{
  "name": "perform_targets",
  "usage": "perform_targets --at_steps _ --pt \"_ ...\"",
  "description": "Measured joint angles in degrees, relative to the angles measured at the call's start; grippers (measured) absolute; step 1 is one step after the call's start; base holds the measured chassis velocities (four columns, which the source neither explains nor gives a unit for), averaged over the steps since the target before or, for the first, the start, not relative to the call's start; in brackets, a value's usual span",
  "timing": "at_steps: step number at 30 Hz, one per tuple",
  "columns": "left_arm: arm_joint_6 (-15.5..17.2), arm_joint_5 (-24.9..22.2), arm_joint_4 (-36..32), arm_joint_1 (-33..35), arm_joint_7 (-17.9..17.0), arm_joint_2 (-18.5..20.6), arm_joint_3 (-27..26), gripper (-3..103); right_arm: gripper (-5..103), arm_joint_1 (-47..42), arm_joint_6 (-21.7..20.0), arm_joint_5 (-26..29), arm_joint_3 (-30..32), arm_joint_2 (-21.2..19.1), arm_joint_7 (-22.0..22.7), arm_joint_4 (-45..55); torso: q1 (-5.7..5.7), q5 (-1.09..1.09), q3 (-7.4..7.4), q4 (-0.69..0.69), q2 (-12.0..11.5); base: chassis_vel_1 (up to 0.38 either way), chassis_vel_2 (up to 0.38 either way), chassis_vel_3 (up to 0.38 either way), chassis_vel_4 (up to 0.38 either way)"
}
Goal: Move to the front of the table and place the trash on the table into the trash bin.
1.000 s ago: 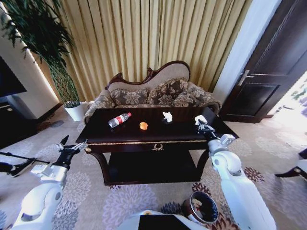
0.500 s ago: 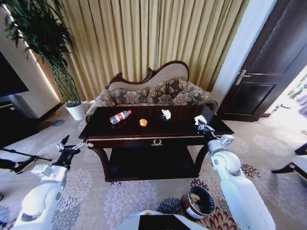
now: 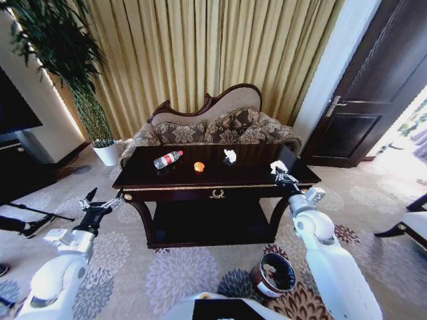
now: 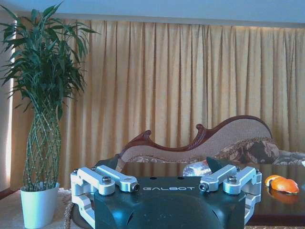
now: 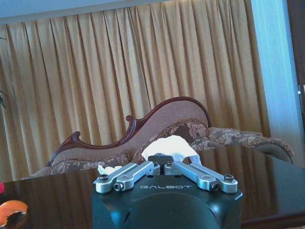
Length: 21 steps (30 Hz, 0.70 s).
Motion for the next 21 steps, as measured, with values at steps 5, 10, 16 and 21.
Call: perform_targets --at_steps 5,10,16,21 --pt "0.00 0.02 -0.02 0.03 0.01 0.00 0.02 100 0 -0.05 0.11 -0.04 0.04 0.31 0.00 -0.04 0.00 0.00 0.00 0.00 0.00 0.077 -0.096 -0.078 0.084" --pt "0.01 0.04 -0.05 0.11 0.05 -0.08 0.02 100 0 -0.10 0.13 -0.20 0.01 0.65 -0.01 -0.05 0.00 0.01 0.00 0.00 0.00 0.055 -0.062 -0.063 0.066" --pt "-0.04 0.09 -0.06 0.29 0.10 -0.15 -0.08 100 0 -0.20 0.19 -0.46 -0.08 0.85 -0.04 -0.09 0.01 0.00 0.00 0.01 -0.02 0.063 -0.071 -0.071 0.055" --pt "-0.06 0.09 -0.10 0.30 0.12 -0.15 -0.11 100 0 -0.21 0.23 -0.48 -0.06 0.88 -0.04 -0.11 0.00 0.00 0.00 0.00 -0.02 0.091 -0.097 -0.088 0.074"
